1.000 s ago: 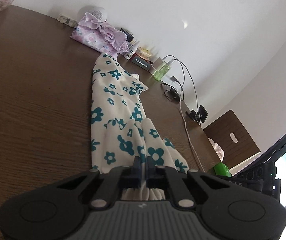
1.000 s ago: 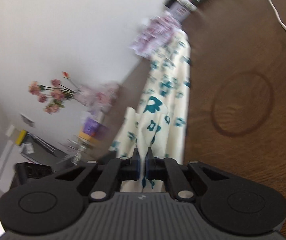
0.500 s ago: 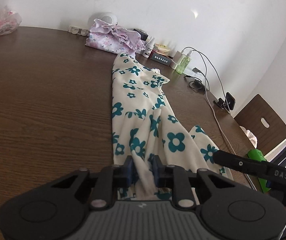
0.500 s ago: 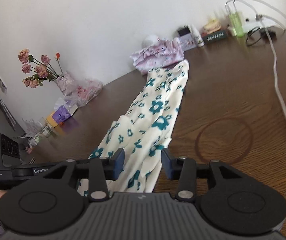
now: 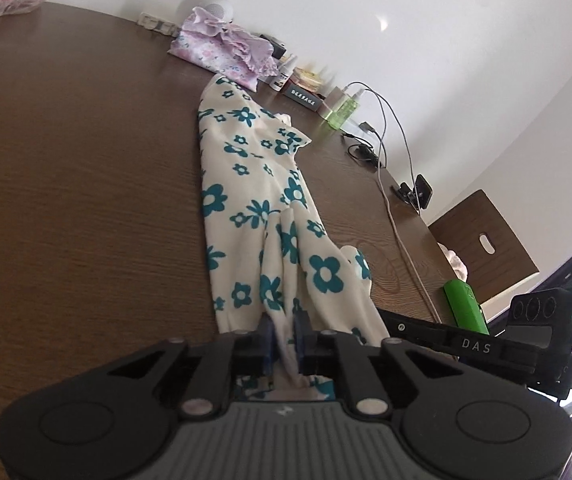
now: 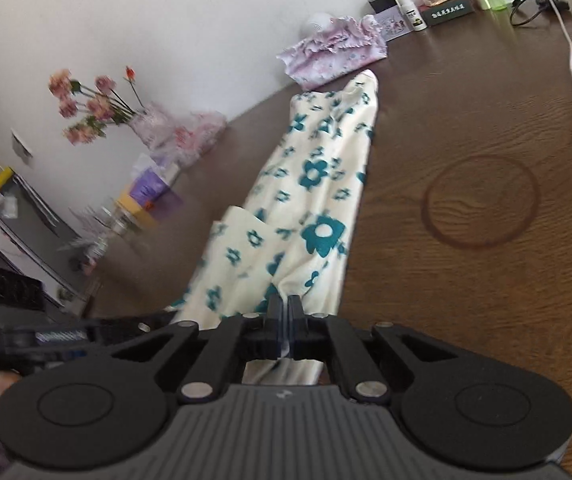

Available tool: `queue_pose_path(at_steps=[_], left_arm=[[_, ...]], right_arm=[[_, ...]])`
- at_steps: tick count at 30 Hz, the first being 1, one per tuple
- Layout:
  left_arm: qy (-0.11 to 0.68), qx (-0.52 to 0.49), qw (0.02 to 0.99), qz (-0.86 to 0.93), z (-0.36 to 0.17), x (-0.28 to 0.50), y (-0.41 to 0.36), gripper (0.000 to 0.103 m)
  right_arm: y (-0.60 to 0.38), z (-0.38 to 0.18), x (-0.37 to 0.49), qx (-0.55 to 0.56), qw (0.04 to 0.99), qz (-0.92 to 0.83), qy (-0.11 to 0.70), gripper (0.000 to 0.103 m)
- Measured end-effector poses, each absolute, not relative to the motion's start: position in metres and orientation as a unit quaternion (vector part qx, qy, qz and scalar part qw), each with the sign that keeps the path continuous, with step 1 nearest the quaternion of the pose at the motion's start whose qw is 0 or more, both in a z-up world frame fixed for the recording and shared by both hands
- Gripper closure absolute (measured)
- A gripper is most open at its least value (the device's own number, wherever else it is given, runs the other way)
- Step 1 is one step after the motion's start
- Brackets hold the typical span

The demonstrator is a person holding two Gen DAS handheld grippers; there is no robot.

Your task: Fold clothes

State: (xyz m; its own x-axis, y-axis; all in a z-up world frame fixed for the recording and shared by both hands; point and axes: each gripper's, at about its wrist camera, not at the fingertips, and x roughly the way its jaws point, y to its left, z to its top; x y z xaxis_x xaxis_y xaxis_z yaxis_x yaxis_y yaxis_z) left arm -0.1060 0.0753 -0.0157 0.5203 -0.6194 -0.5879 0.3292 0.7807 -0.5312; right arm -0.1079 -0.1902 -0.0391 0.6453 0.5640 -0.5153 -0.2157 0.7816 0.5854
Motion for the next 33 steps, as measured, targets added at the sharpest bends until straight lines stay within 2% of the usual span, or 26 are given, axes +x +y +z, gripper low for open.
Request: queue_pose_path(at_steps=[3,5,7,12,14,15,16,18,23,24,25,28,33], left_arm=[[0.354,-0.119,0.878,-0.299,0.014,-0.112,0.073,0.089],[0.321,-0.089,0.884,-0.329,0.032,-0.114,0.063,0.077],[0.296,-0.053,0.883,-0.36,0.043,-0.113,0.045,0.072],[0.322,0.036,0.87,-0.371,0.022,-0.098,-0.001,0.073],[0.346,0.043,0.872,-0.343,0.005,-0.091,-0.003,0.075],[0.352,0.041,0.874,-0.331,-0.003,-0.089,0.0,0.075],[0.353,0.024,0.874,-0.332,-0.008,-0.09,0.007,0.075],[0.351,0.0,0.875,-0.332,-0.016,-0.092,0.017,0.075],[0.343,0.001,0.881,-0.327,-0.017,-0.097,0.018,0.075],[0.342,0.002,0.881,-0.325,-0.016,-0.097,0.017,0.075],[0.342,0.002,0.882,-0.325,-0.016,-0.098,0.017,0.075],[0.335,-0.003,0.883,-0.327,-0.016,-0.099,0.018,0.075],[0.328,-0.024,0.884,-0.332,-0.008,-0.1,0.027,0.071]], right_arm=[[-0.181,-0.034,-0.112,0.204,0.888,0.213,0.352,0.1],[-0.173,-0.031,-0.116,0.168,0.899,0.21,0.345,0.1],[-0.169,-0.028,-0.119,0.147,0.905,0.21,0.338,0.099],[-0.165,-0.021,-0.12,0.122,0.914,0.214,0.323,0.099],[-0.164,-0.021,-0.121,0.109,0.917,0.206,0.325,0.095],[-0.166,-0.018,-0.124,0.109,0.919,0.2,0.321,0.089],[-0.171,-0.014,-0.126,0.116,0.922,0.196,0.312,0.078],[-0.181,-0.008,-0.128,0.14,0.925,0.192,0.296,0.07],[-0.189,-0.02,-0.095,0.184,0.913,0.165,0.324,0.072],[-0.185,-0.022,-0.092,0.184,0.911,0.172,0.325,0.087],[-0.181,-0.024,-0.088,0.185,0.909,0.179,0.327,0.097],[-0.175,-0.019,-0.084,0.189,0.908,0.214,0.308,0.099],[-0.185,-0.04,-0.065,0.253,0.879,0.221,0.339,0.099]])
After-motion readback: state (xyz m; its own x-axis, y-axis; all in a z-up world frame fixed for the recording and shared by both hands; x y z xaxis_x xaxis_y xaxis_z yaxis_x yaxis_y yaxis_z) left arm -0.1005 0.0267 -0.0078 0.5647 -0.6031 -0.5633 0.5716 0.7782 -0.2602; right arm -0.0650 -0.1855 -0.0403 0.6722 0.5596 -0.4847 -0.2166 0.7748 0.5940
